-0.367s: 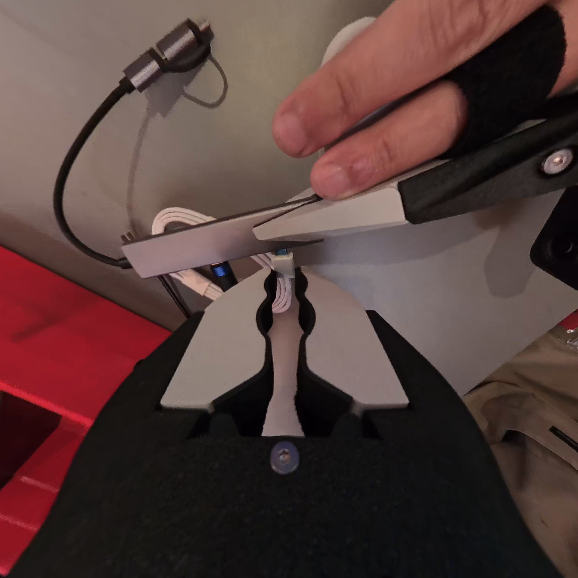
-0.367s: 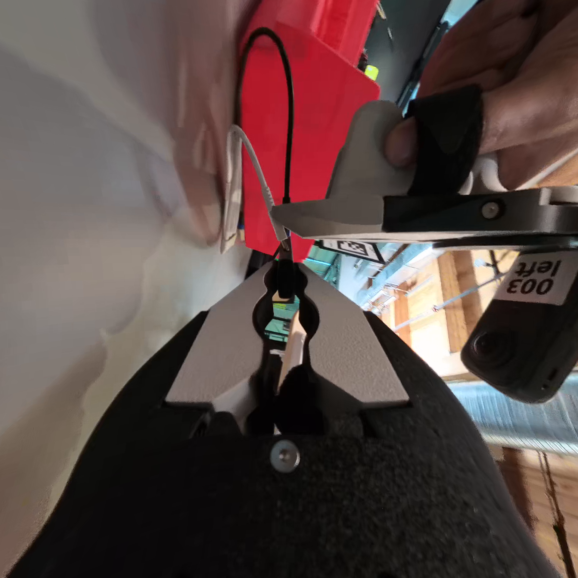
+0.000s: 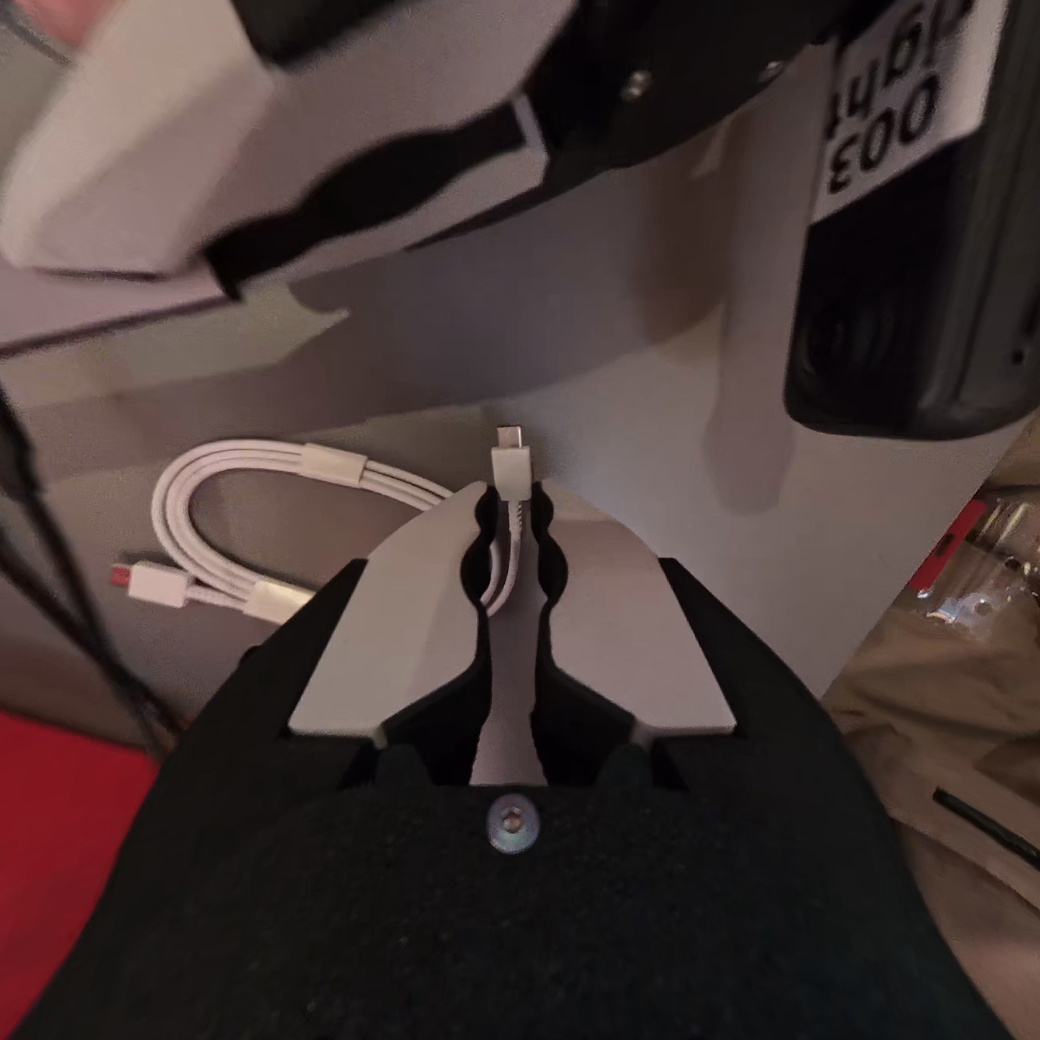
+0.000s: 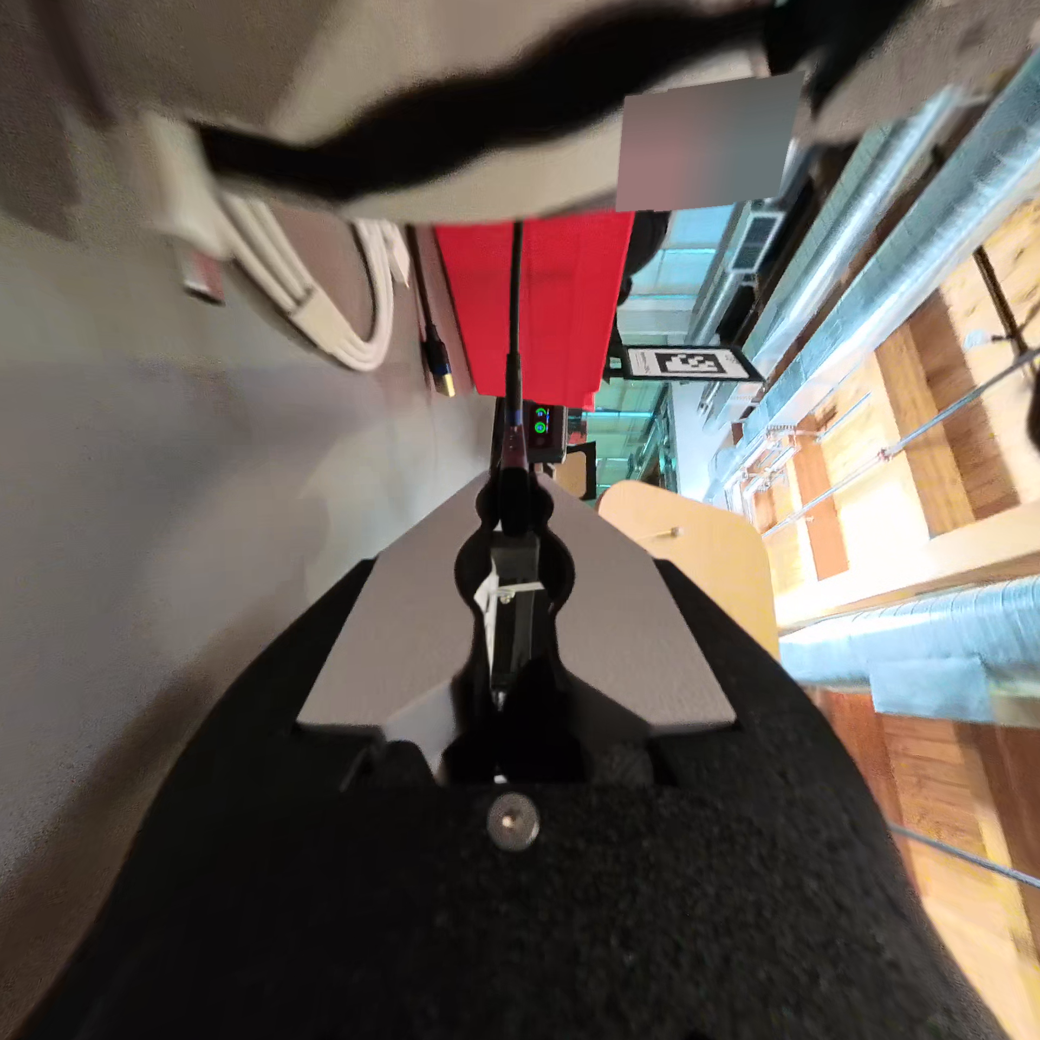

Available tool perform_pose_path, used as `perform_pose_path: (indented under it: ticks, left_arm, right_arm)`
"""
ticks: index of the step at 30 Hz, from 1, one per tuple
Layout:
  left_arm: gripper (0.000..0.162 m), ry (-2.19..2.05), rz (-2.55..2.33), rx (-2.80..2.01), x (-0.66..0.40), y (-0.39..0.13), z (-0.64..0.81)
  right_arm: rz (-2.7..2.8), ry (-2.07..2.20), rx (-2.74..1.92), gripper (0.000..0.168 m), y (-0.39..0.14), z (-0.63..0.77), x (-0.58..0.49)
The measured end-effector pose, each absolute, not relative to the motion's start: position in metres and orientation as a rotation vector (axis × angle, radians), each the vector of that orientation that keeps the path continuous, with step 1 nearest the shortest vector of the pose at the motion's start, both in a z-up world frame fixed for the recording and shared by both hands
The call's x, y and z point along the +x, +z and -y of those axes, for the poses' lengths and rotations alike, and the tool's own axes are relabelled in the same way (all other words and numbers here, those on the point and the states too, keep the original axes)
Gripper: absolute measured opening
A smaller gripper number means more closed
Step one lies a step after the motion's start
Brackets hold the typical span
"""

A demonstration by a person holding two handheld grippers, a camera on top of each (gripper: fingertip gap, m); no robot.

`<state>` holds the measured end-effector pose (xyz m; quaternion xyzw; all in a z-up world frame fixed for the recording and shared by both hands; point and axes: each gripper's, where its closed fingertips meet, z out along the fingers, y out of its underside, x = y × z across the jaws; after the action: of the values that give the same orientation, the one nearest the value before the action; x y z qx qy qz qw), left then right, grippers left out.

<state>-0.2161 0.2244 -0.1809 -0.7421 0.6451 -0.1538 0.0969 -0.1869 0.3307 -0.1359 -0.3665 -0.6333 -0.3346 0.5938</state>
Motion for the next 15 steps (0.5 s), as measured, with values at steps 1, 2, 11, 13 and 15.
perform_pose_path:
  ticks: [1,2,11,13,15]
  left_arm:
    - [0.007,-0.486,-1.885,-2.187,-0.215,-0.183,-0.222]
    - [0.009,-0.532,-1.860,-2.175,-0.214,-0.182,-0.219]
    - [0.027,-0.708,-1.712,-1.832,-0.243,-0.174,-0.223]
    - [0.031,-0.729,-1.708,-1.867,-0.244,-0.181,-0.224]
    - [0.033,-0.667,-1.758,-1.849,-0.245,-0.194,-0.224]
  right_arm:
    - [1.446,-0.768,-0.873,0.008,-0.134,-0.333,-0.184]
    - [1.425,-0.750,-0.894,0.008,-0.133,-0.335,-0.181]
    - [1.394,-0.664,-0.933,0.007,-0.134,-0.335,-0.182]
    - [1.391,-0.655,-0.941,0.007,-0.134,-0.335,-0.182]
    - [1.389,-0.648,-0.948,0.007,-0.134,-0.335,-0.181]
